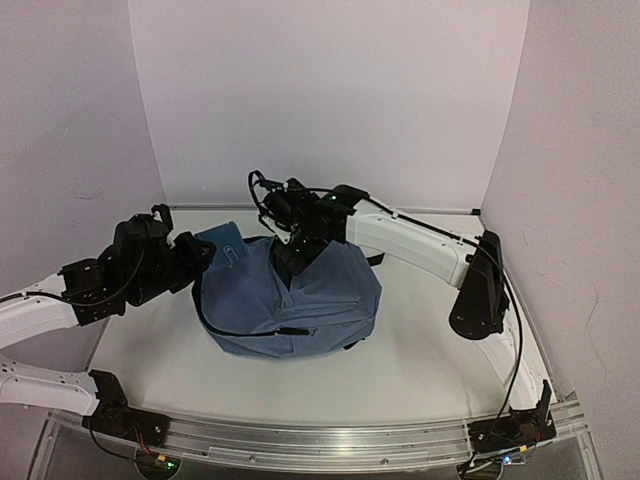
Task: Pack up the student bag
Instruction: Place the stationery in the student bag.
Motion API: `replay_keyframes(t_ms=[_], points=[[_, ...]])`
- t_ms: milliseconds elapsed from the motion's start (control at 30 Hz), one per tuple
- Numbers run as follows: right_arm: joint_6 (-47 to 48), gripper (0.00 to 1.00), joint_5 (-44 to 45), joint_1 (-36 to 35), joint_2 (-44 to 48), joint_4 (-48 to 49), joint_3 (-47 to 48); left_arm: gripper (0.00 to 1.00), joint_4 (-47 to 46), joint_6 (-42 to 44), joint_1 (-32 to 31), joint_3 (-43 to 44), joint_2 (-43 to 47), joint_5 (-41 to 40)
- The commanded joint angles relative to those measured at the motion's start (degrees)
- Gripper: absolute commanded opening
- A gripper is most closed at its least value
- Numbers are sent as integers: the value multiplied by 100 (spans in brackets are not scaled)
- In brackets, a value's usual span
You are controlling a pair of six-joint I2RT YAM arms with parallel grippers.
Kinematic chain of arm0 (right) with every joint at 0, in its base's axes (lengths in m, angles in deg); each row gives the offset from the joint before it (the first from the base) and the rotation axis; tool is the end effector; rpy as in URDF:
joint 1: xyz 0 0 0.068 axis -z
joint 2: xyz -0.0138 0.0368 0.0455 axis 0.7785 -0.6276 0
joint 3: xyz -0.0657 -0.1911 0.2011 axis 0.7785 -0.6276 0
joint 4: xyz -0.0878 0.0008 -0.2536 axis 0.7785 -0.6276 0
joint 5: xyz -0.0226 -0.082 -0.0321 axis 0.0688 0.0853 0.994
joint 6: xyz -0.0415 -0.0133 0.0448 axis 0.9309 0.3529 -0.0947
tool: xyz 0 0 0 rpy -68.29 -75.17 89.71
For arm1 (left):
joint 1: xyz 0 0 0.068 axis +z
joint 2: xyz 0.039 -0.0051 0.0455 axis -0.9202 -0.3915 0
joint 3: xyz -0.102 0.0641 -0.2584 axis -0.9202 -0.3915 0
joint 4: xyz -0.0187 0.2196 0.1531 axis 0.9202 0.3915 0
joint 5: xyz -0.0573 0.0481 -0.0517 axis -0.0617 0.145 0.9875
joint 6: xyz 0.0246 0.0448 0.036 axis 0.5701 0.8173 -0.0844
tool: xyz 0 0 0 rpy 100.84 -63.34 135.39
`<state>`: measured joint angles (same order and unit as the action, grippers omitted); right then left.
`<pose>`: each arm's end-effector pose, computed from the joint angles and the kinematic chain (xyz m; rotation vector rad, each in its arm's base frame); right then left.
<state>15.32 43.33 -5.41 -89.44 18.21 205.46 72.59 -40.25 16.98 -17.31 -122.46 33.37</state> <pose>0.3095 0.4487 0.2728 -1.1631 2.1563 0.1149 0.1575 -0.1572 0.3076 -0.4394 1.9862 -0.8260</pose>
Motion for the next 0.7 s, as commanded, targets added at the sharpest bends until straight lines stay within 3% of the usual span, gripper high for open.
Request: replay_keyframes(t_ms=[0,67,167,433,667], points=[[72,26,565,14,145,-7,-25,0,-153,-129,-13,-31,-81,-103],[19,10,478,13,330,-7,-164,0,-189,-113,-14,-52,-82,-82],[-46,0,306,16,693,-7,-425,0,-426,31,-13,-107,-123,95],[-5,0,-58,47,1589,68,-1143,0,-1623,404,-12,-179,-799,1189],[-46,0,-254,59,1590,86,-1040,0,-2379,276,-12,-271,-1282,1598]])
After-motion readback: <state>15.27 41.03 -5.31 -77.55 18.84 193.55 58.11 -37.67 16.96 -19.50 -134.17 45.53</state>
